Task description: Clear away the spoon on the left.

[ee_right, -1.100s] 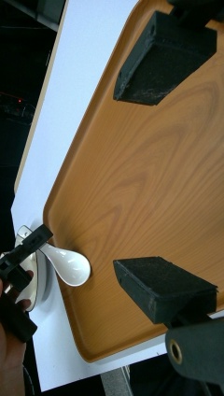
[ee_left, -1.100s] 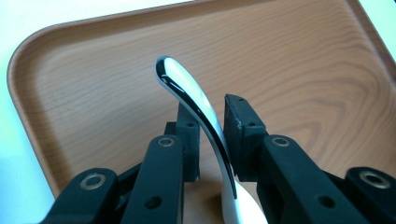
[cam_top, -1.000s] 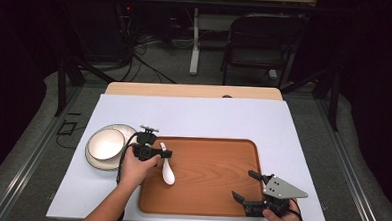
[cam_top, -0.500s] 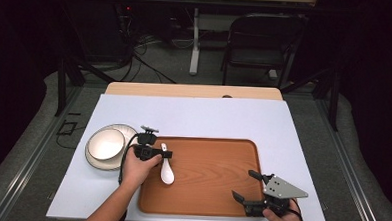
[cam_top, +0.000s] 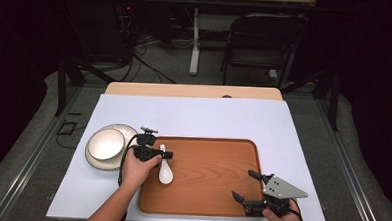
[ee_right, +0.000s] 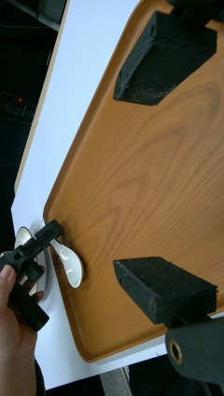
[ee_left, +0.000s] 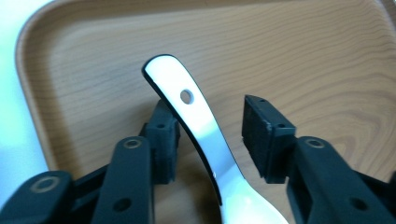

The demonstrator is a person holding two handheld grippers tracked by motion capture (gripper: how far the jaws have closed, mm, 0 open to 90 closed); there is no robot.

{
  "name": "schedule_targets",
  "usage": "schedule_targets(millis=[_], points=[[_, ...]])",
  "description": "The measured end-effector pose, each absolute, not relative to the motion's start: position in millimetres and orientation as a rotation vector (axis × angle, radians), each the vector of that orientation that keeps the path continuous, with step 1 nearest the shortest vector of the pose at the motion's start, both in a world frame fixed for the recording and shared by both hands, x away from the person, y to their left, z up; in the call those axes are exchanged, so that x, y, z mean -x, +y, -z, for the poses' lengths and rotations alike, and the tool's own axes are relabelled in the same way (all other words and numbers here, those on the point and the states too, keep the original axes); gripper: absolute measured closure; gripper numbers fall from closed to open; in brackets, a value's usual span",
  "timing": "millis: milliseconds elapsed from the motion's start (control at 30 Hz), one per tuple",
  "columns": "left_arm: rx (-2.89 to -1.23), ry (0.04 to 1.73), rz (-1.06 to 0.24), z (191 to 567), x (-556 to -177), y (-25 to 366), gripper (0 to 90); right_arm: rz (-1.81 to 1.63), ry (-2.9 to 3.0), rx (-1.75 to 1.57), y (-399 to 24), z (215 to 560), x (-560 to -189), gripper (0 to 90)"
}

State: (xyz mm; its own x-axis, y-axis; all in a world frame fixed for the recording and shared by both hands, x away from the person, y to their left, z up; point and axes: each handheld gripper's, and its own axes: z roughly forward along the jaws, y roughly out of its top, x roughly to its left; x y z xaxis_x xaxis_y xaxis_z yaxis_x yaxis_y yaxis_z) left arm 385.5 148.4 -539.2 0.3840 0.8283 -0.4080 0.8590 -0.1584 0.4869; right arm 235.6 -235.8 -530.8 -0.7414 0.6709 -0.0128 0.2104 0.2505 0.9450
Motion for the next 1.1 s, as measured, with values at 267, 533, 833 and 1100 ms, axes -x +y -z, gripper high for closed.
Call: schedule_targets(millis=[267,533,833,1100], points=[[-2.018,1.426,-0.009,536.9,-381.9,147.7,46.2,-1.498,2.112,-0.800,-235.4,530.7,-235.6,15.4],[-2.037,1.421,-0.061,535.4,-381.0,148.3,43.3,-1.498,2.111,-0.802,-235.4,530.9,-235.7,15.4],[-2.057,1.392,-0.121,524.9,-377.6,150.0,42.2,-1.498,2.112,-0.805,-235.2,530.9,-235.7,15.3],[-2.061,1.377,-0.206,505.5,-373.6,161.3,41.4,-1.497,2.112,-0.804,-235.1,530.9,-235.8,15.4]])
